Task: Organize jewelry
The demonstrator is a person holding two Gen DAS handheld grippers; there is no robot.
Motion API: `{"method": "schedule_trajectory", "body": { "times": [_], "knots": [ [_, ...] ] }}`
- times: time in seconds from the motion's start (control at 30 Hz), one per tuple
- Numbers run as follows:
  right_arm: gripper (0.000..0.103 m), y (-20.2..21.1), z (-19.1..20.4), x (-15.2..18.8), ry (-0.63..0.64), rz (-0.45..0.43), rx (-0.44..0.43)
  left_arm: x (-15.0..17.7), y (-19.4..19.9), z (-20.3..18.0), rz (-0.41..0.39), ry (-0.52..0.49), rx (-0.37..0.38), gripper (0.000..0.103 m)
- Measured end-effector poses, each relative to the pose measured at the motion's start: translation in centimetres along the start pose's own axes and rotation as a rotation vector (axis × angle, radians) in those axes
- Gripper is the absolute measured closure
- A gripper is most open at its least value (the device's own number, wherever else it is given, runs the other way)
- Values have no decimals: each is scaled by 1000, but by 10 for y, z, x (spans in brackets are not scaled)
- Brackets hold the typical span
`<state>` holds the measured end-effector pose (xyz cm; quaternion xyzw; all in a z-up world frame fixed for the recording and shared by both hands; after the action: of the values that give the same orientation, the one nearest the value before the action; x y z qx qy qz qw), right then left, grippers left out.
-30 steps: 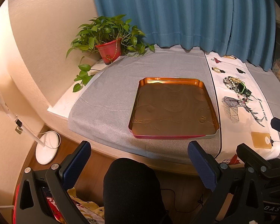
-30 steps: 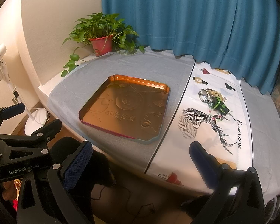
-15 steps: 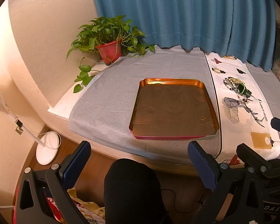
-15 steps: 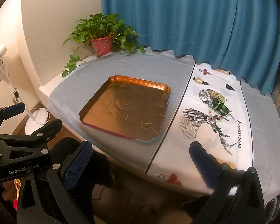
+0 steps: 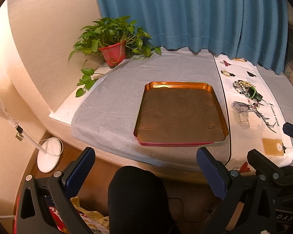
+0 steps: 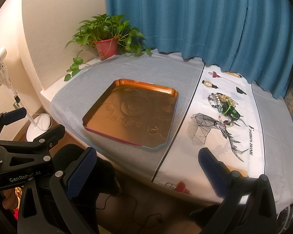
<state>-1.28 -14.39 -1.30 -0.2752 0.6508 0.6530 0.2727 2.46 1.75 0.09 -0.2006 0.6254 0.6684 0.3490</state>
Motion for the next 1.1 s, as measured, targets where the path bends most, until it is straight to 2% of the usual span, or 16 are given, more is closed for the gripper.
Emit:
{"method": "schedule_trajectory", "body": {
  "times": [0.27,0.5,0.67,0.77,0.9,1.0,1.1],
  "knots": [
    [0,19,-8,-4,-30,-111,40,-2,-6,-22,-7,-34,21,0],
    [0,25,-75,3,-145,-205,98,-6,-24,-47,36,-47,70,0],
    [0,-4,-150,16,-268,-141,222,-15,-40,-76,59,-68,132,0],
    [0,-37,-198,26,-337,-66,288,-24,-51,-95,82,-84,173,0],
    [0,-72,-254,29,-444,-32,275,-41,-69,-126,110,-101,218,0],
    [0,-97,-285,19,-493,-41,265,-55,-79,-141,117,-114,219,0],
    [0,-126,-305,1,-546,-55,209,-70,-91,-156,106,-123,200,0]
  ]
}}
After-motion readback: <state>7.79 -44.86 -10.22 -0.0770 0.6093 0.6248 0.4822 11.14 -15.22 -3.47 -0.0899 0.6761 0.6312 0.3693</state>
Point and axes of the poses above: each gripper's, at about its wrist camera, not at the fingertips, and y roughly against the way its jaws point, z to its left, x to its underside, the point moved 3 cm from there along -y, roughly the way its jaws point, and after that the axes turned 3 degrees about -z, right-handed, at the moved point
